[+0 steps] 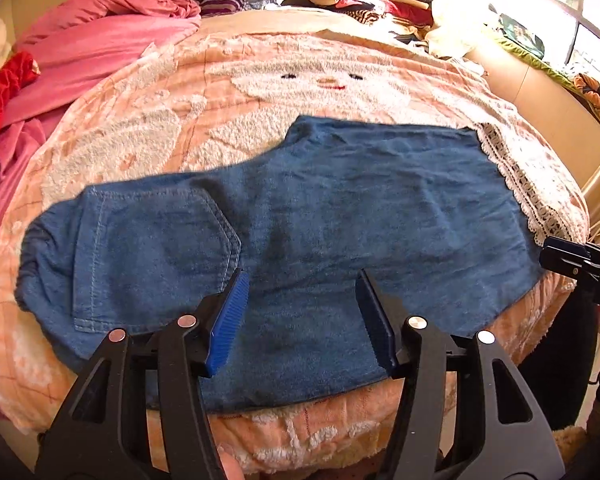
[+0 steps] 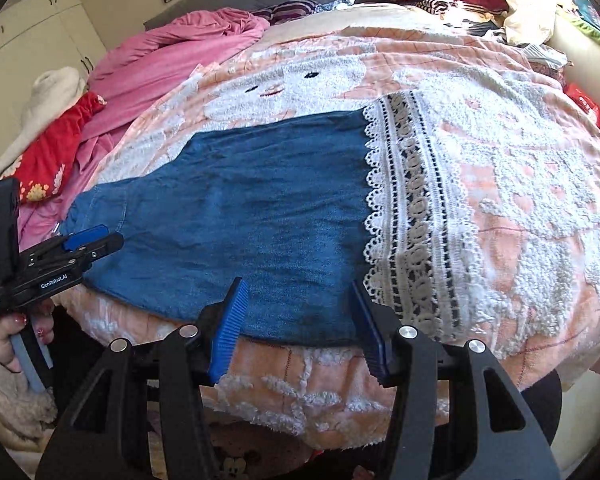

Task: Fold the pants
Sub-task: 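Move the left tool over the denim leg toward the lace hem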

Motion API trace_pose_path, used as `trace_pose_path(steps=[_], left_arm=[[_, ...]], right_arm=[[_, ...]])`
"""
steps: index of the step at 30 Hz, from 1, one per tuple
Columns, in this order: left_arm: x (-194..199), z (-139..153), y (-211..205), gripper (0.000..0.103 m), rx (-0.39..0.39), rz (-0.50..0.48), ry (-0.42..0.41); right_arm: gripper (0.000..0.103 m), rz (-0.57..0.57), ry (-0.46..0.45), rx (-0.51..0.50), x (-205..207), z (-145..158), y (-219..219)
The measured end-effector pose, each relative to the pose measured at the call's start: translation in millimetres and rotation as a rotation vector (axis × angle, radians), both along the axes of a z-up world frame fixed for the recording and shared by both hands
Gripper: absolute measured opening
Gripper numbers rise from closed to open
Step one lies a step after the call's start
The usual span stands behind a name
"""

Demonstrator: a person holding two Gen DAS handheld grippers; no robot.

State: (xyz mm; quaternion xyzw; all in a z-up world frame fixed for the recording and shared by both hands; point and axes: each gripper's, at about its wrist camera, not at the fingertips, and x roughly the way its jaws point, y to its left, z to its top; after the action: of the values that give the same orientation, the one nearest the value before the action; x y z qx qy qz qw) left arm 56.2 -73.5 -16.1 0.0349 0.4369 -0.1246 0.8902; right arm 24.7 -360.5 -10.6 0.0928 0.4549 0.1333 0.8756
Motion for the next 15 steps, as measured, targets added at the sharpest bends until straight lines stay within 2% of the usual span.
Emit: trace_pose_path(steps=[9,15], left_arm=[[26,47,-28,0.049,-0.022,-0.076,-0.095],[45,61,-59,0.051,-0.015,-0.148,-0.124]], right_arm=[[0.051,-0.096,-0.040,-0.001,-14,19,-34],[0.051,-0.127,-0.050,0.003,-16,21,-45]])
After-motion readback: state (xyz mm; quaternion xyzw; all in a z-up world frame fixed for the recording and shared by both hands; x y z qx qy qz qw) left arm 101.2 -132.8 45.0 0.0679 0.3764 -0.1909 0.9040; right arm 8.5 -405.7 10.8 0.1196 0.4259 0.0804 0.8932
